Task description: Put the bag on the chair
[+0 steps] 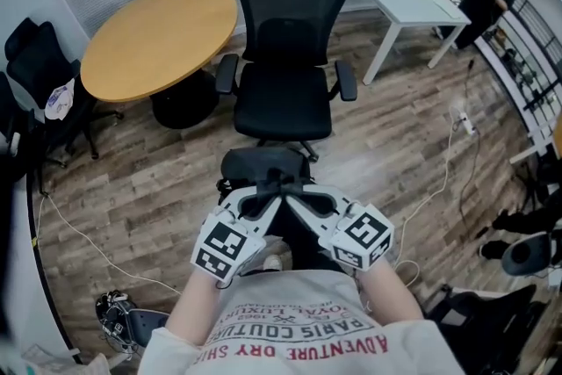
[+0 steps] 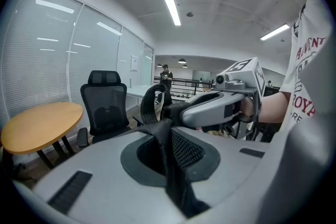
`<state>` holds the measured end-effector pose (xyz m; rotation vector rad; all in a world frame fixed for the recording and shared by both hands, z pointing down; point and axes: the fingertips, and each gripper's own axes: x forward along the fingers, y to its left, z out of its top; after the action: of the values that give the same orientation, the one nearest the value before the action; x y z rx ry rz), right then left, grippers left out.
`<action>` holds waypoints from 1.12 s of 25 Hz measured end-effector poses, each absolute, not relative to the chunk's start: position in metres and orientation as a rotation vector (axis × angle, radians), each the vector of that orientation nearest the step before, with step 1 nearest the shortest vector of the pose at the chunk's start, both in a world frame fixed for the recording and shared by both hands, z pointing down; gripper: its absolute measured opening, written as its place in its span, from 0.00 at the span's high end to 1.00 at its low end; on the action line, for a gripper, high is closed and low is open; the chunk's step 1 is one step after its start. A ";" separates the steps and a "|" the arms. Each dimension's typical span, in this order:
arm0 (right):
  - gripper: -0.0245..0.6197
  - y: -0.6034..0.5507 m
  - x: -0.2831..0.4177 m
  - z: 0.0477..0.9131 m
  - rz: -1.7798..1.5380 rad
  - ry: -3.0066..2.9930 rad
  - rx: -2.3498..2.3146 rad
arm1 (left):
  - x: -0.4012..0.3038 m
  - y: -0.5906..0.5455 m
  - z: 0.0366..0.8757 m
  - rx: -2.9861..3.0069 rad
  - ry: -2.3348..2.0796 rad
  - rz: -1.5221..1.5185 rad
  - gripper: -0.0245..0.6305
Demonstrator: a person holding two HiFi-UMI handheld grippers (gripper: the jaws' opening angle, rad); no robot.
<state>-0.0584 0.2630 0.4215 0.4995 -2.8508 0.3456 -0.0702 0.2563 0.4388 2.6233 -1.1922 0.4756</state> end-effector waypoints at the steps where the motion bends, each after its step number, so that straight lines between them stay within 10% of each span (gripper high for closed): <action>1: 0.89 0.256 -0.064 0.424 0.348 -2.851 0.482 | -0.075 0.249 0.441 2.609 -1.200 0.476 0.89; 28: 0.89 -0.064 -0.085 0.459 0.313 -2.816 0.148 | -0.095 -0.069 0.486 2.432 -1.209 0.636 0.89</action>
<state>-0.0846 -0.0636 0.4595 0.1482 -2.8157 0.3134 -0.0949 -0.0686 0.4862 2.4325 -1.2090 0.6365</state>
